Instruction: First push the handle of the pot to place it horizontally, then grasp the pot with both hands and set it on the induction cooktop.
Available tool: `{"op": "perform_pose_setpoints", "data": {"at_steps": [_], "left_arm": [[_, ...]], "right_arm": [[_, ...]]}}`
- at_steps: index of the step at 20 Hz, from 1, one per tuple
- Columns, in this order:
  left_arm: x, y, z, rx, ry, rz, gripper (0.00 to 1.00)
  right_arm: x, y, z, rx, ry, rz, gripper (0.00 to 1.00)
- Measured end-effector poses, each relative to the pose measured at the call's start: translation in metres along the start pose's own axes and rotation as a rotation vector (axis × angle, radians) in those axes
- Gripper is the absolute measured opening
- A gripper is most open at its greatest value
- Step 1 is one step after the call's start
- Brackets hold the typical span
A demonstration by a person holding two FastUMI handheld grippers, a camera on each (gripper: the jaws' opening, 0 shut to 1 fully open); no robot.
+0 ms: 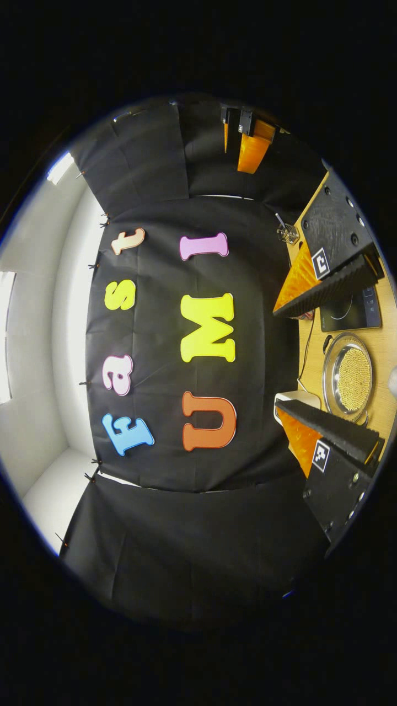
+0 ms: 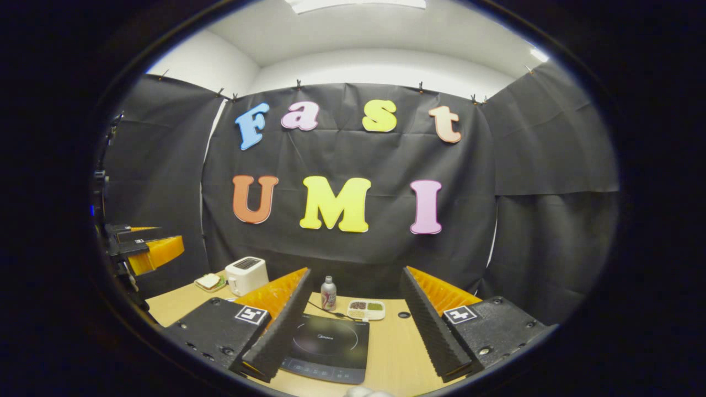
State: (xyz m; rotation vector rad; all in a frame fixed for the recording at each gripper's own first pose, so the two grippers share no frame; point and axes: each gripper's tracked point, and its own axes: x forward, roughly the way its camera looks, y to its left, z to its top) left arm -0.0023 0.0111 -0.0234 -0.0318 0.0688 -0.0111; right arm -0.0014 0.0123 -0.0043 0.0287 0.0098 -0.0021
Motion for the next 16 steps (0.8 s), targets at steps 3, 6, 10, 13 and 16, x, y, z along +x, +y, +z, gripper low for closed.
{"op": "perform_pose_setpoints", "data": {"at_steps": [3, 6, 10, 13, 16], "left_arm": [[0.002, -0.009, -0.006, -0.017, 0.001, -0.057, 0.27], [0.002, -0.014, -0.03, -0.02, 0.046, -0.108, 0.03], [0.01, -0.018, -0.076, -0.068, 0.136, -0.143, 0.0], [0.009, -0.002, -0.132, -0.053, 0.244, -0.107, 0.0], [0.008, 0.016, -0.189, -0.03, 0.36, -0.072, 0.0]], "right_arm": [[0.0, 0.004, -0.001, 0.008, 0.008, 0.011, 0.98], [0.0, 0.007, -0.003, -0.005, 0.02, 0.013, 0.98], [0.0, 0.01, -0.008, -0.028, 0.042, 0.016, 0.99], [0.002, 0.014, -0.016, -0.034, 0.078, 0.03, 0.98], [0.002, 0.013, -0.022, -0.048, 0.096, 0.031, 0.99]]}}
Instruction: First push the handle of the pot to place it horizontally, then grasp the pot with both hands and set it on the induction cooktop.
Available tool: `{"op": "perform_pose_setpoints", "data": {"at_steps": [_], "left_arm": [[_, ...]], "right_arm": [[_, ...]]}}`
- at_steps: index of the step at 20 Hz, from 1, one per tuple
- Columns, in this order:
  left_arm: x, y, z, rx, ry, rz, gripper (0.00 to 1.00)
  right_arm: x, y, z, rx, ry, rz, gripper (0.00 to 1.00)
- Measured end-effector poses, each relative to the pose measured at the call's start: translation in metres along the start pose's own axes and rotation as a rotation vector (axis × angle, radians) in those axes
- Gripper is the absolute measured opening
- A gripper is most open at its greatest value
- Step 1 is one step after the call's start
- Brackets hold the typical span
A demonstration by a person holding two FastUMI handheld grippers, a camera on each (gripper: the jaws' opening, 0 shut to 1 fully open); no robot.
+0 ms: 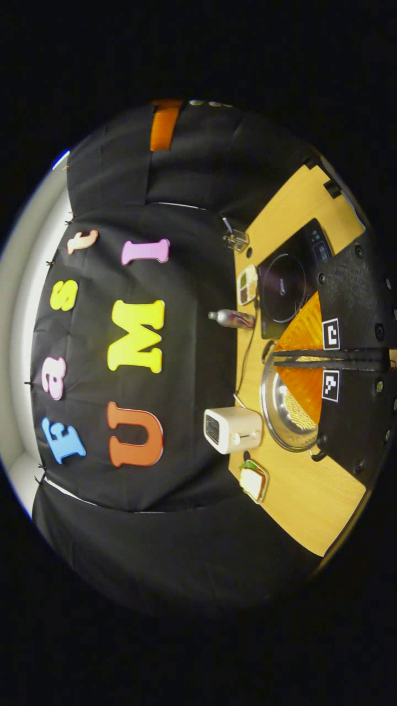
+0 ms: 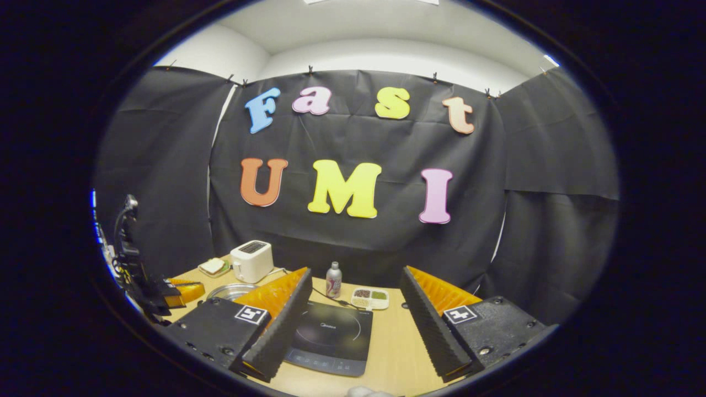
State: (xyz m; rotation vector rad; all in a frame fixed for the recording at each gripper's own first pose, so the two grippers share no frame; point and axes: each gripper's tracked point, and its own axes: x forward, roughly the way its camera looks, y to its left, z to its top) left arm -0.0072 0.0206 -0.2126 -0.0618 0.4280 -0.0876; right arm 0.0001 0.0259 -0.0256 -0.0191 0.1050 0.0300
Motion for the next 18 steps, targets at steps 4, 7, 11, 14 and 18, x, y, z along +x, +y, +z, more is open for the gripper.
{"op": "perform_pose_setpoints", "data": {"at_steps": [4, 7, 11, 14, 18], "left_arm": [[0.014, 0.026, -0.062, 0.025, 0.144, 0.037, 0.0], [0.026, 0.041, -0.105, 0.069, 0.286, 0.043, 0.0], [0.035, 0.053, -0.134, 0.09, 0.41, 0.032, 0.0], [0.042, 0.055, -0.151, 0.083, 0.506, 0.008, 0.0], [0.049, 0.065, -0.167, 0.083, 0.616, -0.003, 0.0]], "right_arm": [[0.0, -0.001, -0.009, 0.006, 0.03, -0.002, 0.98], [0.002, -0.001, -0.017, 0.007, 0.047, -0.003, 0.99], [0.001, -0.004, -0.03, 0.03, 0.069, -0.012, 0.99], [0.003, -0.01, -0.048, 0.061, 0.103, -0.023, 0.99], [0.005, -0.021, -0.067, 0.095, 0.143, -0.05, 1.0]]}}
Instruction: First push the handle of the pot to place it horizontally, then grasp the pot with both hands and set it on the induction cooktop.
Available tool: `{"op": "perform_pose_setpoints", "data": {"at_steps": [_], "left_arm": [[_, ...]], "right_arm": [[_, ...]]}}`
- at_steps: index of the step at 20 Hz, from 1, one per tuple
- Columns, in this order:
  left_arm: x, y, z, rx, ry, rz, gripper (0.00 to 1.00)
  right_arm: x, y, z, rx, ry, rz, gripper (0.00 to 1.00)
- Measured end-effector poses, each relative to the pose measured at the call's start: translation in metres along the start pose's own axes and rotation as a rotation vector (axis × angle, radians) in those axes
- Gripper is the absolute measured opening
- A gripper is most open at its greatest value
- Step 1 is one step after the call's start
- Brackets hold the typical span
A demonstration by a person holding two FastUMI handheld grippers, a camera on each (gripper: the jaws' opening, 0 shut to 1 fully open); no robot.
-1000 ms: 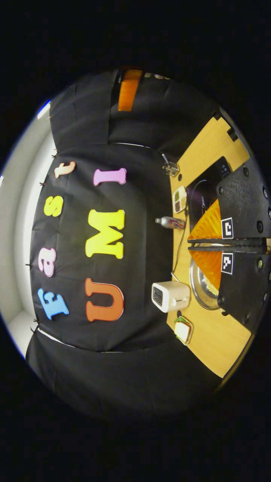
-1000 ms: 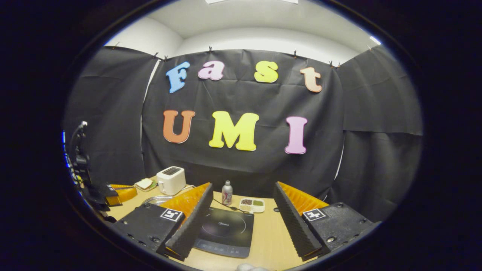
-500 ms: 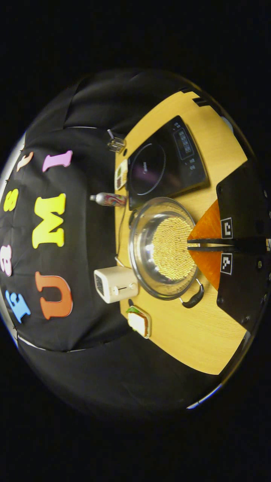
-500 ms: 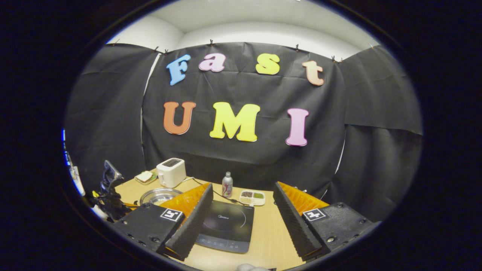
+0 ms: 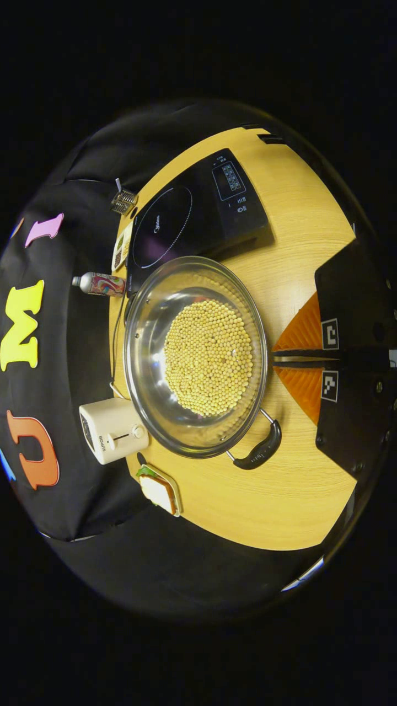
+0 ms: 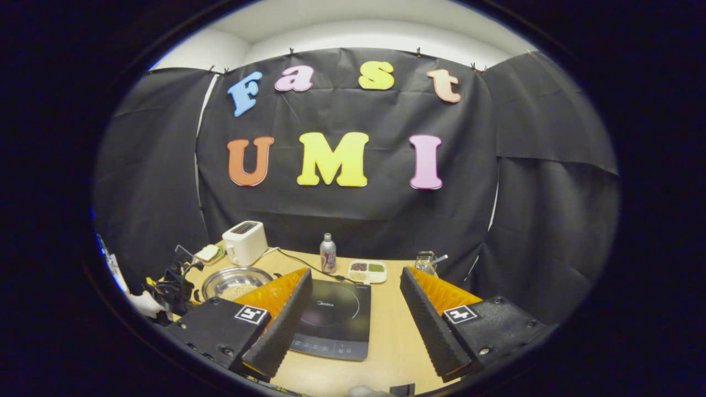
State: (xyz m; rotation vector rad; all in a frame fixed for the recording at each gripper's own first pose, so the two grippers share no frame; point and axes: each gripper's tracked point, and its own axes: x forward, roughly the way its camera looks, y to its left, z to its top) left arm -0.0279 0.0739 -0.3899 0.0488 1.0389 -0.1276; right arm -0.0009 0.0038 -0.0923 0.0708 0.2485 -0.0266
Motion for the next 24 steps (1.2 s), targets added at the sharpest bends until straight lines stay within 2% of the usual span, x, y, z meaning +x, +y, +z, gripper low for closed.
{"op": "perform_pose_setpoints", "data": {"at_steps": [4, 5, 6, 7, 8, 9, 10, 11, 12, 13, 14, 15, 19, 20, 21, 22, 24], "left_arm": [[0.009, 0.012, 0.0, 0.039, 0.057, 0.013, 0.0], [0.011, 0.015, 0.001, 0.046, 0.067, 0.015, 0.1], [0.012, 0.018, 0.001, 0.054, 0.074, 0.021, 0.0], [0.014, 0.023, 0.002, 0.061, 0.08, 0.028, 0.1], [0.016, 0.028, 0.002, 0.063, 0.087, 0.036, 0.1], [0.018, 0.032, 0.001, 0.062, 0.095, 0.04, 0.1], [0.02, 0.033, -0.001, 0.054, 0.105, 0.031, 0.0], [0.019, 0.035, -0.003, 0.041, 0.113, 0.031, 0.09], [0.019, 0.037, -0.002, 0.035, 0.114, 0.033, 0.1], [0.018, 0.039, -0.002, 0.032, 0.115, 0.04, 0.1], [0.017, 0.041, -0.002, 0.029, 0.116, 0.042, 0.0], [0.016, 0.043, -0.001, 0.024, 0.114, 0.043, 0.0], [0.024, 0.061, 0.003, 0.002, 0.114, 0.064, 0.0], [0.026, 0.065, 0.004, -0.012, 0.109, 0.063, 0.1], [0.026, 0.067, 0.005, -0.023, 0.109, 0.065, 0.09], [0.027, 0.07, 0.007, -0.031, 0.108, 0.068, 0.0], [0.027, 0.076, 0.007, -0.034, 0.109, 0.077, 0.0]], "right_arm": [[0.006, -0.007, -0.016, 0.004, 0.031, -0.017, 0.99], [0.007, -0.008, -0.017, 0.005, 0.033, -0.019, 0.99], [0.008, -0.008, -0.019, 0.008, 0.034, -0.021, 1.0], [0.009, -0.009, -0.018, 0.013, 0.031, -0.023, 1.0], [0.009, -0.01, -0.021, 0.016, 0.03, -0.027, 0.99], [0.009, -0.011, -0.022, 0.015, 0.033, -0.03, 0.99], [0.009, -0.013, -0.024, 0.013, 0.041, -0.032, 1.0], [0.009, -0.015, -0.024, 0.013, 0.044, -0.034, 0.99], [0.01, -0.017, -0.024, 0.013, 0.045, -0.038, 1.0], [0.01, -0.02, -0.024, 0.013, 0.046, -0.042, 0.99], [0.011, -0.02, -0.025, 0.015, 0.05, -0.044, 1.0], [0.012, -0.021, -0.025, 0.016, 0.053, -0.044, 0.98], [0.015, -0.017, -0.028, 0.009, 0.065, -0.037, 1.0], [0.014, -0.015, -0.027, 0.009, 0.066, -0.033, 0.99], [0.014, -0.016, -0.026, 0.007, 0.064, -0.034, 0.99], [0.014, -0.017, -0.025, 0.006, 0.061, -0.036, 1.0], [0.015, -0.018, -0.024, 0.006, 0.061, -0.037, 0.99]]}}
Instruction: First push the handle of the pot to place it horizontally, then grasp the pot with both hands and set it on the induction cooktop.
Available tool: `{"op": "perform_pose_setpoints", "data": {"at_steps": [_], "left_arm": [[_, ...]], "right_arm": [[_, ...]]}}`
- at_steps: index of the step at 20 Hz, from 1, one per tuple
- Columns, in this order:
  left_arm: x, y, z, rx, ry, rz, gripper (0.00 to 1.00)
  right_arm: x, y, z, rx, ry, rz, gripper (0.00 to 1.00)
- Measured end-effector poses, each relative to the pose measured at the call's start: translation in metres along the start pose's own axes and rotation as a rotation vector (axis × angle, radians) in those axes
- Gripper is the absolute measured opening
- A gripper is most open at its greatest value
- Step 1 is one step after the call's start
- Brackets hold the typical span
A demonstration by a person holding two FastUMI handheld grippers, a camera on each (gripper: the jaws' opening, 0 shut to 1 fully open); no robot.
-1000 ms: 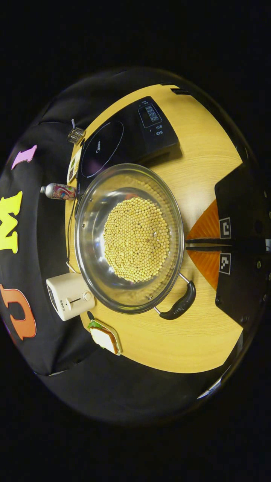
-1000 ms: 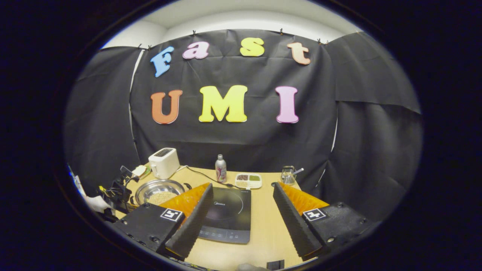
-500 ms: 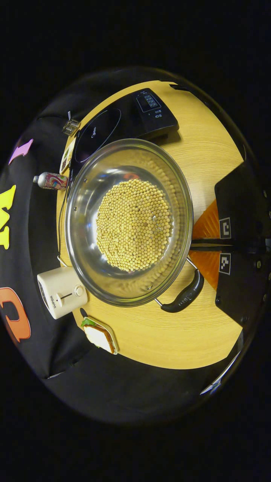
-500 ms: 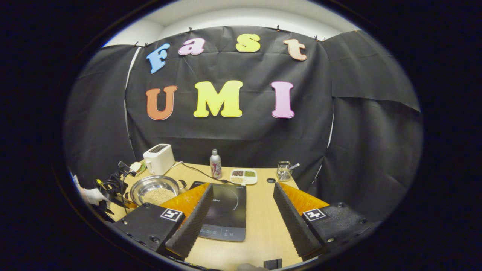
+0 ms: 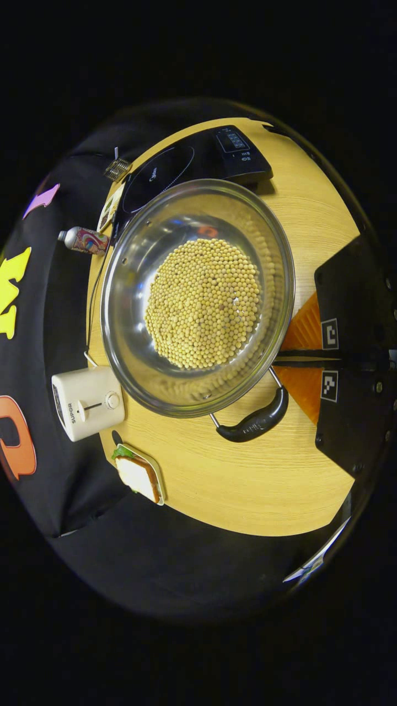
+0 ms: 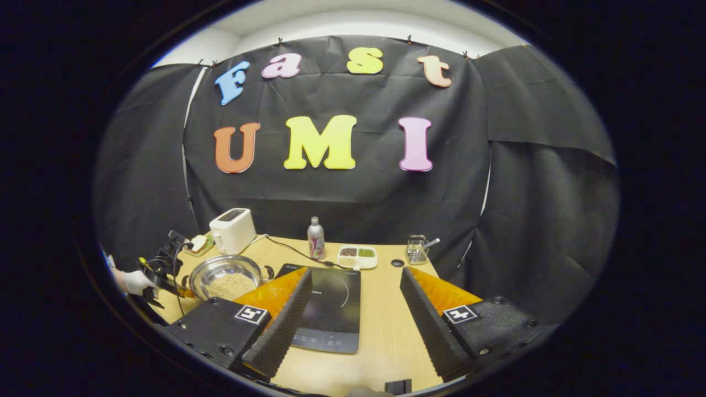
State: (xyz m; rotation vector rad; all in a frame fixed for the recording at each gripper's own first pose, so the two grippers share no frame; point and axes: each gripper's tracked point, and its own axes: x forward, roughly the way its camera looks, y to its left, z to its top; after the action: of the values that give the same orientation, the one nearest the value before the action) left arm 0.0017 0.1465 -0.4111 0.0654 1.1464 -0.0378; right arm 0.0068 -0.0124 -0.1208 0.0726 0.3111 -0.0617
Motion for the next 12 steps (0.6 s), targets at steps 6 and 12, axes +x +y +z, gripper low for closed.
{"op": "perform_pose_setpoints", "data": {"at_steps": [6, 12], "left_arm": [[0.005, 0.021, 0.006, -0.035, -0.003, 0.028, 0.0], [0.013, 0.042, 0.016, -0.067, -0.006, 0.046, 0.0]], "right_arm": [[0.001, -0.001, 0.004, -0.003, -0.005, -0.007, 1.0], [0.004, 0.005, 0.003, -0.016, 0.007, 0.002, 1.0]]}}
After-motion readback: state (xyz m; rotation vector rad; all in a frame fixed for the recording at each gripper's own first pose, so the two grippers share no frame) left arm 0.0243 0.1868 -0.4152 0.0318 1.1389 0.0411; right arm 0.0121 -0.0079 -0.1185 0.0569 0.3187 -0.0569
